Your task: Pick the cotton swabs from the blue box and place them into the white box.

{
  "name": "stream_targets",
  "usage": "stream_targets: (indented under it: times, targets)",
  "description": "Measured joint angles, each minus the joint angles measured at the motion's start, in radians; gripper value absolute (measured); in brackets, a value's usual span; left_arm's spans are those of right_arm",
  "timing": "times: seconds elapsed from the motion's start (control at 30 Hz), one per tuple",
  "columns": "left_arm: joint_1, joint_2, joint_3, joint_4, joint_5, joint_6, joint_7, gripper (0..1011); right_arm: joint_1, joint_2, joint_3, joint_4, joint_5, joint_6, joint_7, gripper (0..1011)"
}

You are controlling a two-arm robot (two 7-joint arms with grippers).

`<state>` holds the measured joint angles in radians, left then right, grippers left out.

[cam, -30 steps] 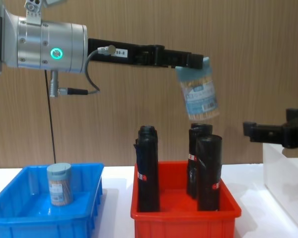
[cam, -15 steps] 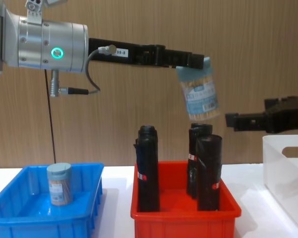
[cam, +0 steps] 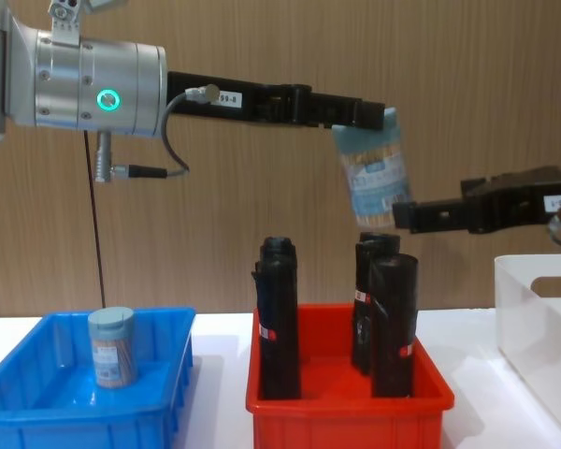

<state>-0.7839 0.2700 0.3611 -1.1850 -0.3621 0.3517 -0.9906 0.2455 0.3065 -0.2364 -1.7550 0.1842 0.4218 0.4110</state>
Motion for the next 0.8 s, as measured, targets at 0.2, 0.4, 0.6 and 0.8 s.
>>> stream_targets:
  times: [0.2,0.4,0.6,0.8]
  targets:
    - [0.0,0.0,0.0,0.0,0.0,0.0,0.0,644,0.028,-0.012,-0.006,0.022,0.0,0.012,0.021,1002]
    - [0.0,0.0,0.0,0.0,0.0,0.0,0.0,644,0.05,-0.022,-0.011,0.041,-0.003,0.019,0.039,1002]
    - [0.0,0.0,0.0,0.0,0.0,0.0,0.0,644,0.072,-0.033,-0.019,0.061,-0.009,0.02,0.055,1002]
    - [0.0,0.0,0.0,0.0,0.0,0.0,0.0,644,0.091,-0.043,-0.027,0.081,-0.018,0.012,0.068,1002]
